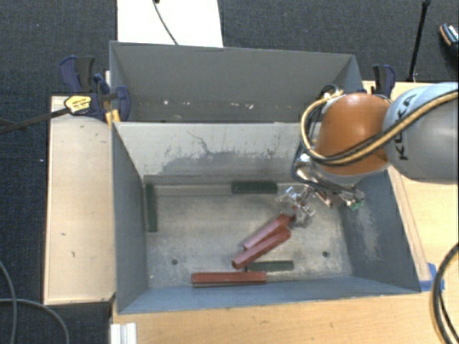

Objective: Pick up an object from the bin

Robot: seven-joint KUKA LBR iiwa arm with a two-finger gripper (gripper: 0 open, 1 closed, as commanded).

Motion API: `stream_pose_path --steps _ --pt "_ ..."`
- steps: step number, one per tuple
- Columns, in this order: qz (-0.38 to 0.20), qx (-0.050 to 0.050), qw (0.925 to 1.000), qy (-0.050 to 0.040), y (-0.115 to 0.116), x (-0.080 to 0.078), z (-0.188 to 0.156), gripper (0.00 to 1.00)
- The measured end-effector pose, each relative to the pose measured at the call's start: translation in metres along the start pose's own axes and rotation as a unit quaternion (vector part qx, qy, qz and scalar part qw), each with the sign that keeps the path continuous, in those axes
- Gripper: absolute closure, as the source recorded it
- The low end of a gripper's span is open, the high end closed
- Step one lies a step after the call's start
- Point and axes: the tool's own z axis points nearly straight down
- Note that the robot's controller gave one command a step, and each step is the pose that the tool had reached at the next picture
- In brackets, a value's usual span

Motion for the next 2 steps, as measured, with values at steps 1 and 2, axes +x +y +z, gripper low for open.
stream_pose_path --steps 1,2 --pt "0.003 0.003 1.0000 -0.0035 0.002 -0.011 -0.095 1.00" --pt "-0.004 0.003 1.0000 -0.0029 0.014 -0.011 -0.153 1.00"
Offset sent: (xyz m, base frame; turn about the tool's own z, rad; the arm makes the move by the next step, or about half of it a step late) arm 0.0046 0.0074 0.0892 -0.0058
